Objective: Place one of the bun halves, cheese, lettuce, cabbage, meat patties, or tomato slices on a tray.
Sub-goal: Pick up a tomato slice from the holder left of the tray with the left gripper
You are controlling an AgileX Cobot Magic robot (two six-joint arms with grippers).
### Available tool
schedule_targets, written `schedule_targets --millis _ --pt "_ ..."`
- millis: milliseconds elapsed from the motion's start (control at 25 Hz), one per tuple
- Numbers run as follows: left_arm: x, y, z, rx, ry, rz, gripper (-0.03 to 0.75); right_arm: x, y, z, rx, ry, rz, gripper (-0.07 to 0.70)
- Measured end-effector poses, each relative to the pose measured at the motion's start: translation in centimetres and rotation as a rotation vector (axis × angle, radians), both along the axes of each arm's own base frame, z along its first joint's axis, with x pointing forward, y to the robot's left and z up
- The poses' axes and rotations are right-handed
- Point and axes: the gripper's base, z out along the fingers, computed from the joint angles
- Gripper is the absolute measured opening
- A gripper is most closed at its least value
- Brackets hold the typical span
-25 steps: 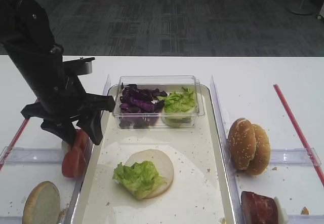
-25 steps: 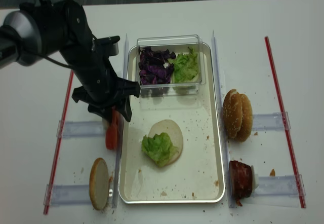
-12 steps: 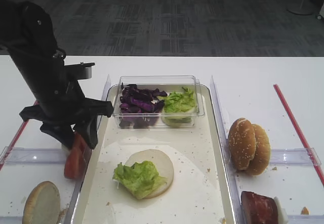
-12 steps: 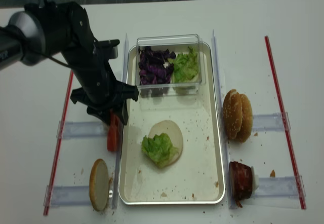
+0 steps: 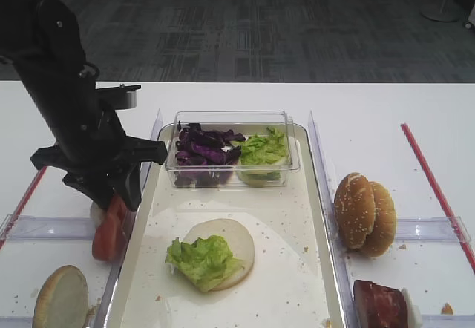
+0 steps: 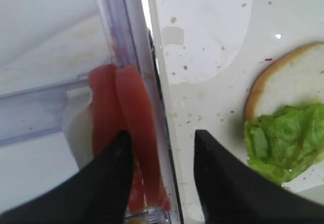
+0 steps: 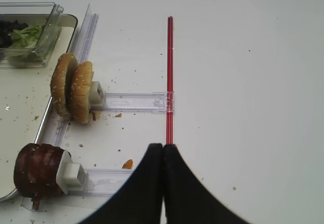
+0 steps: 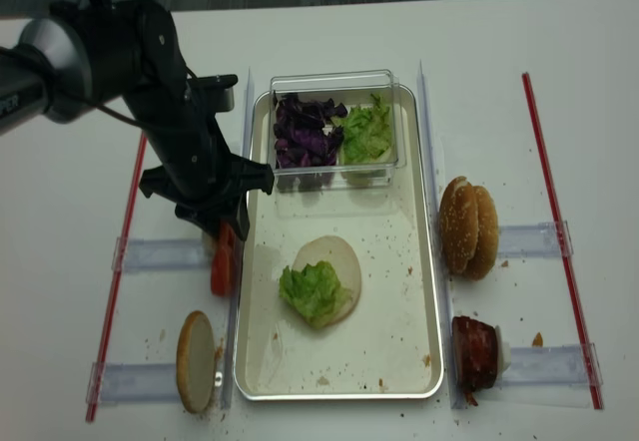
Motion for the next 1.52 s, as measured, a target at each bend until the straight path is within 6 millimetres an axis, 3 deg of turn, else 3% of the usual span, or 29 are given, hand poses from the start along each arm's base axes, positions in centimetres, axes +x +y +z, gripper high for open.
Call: schedule_targets --millis 640,1520 --pt "0.04 0.20 0.11 0.023 0.000 -0.014 0.215 0.00 0.00 0.00 0.000 0.000 0.000 0.036" --pt "0.12 0.56 0.05 0.064 -0.008 -0.011 0.055 0.00 0.00 0.00 0.000 0.000 0.000 0.036"
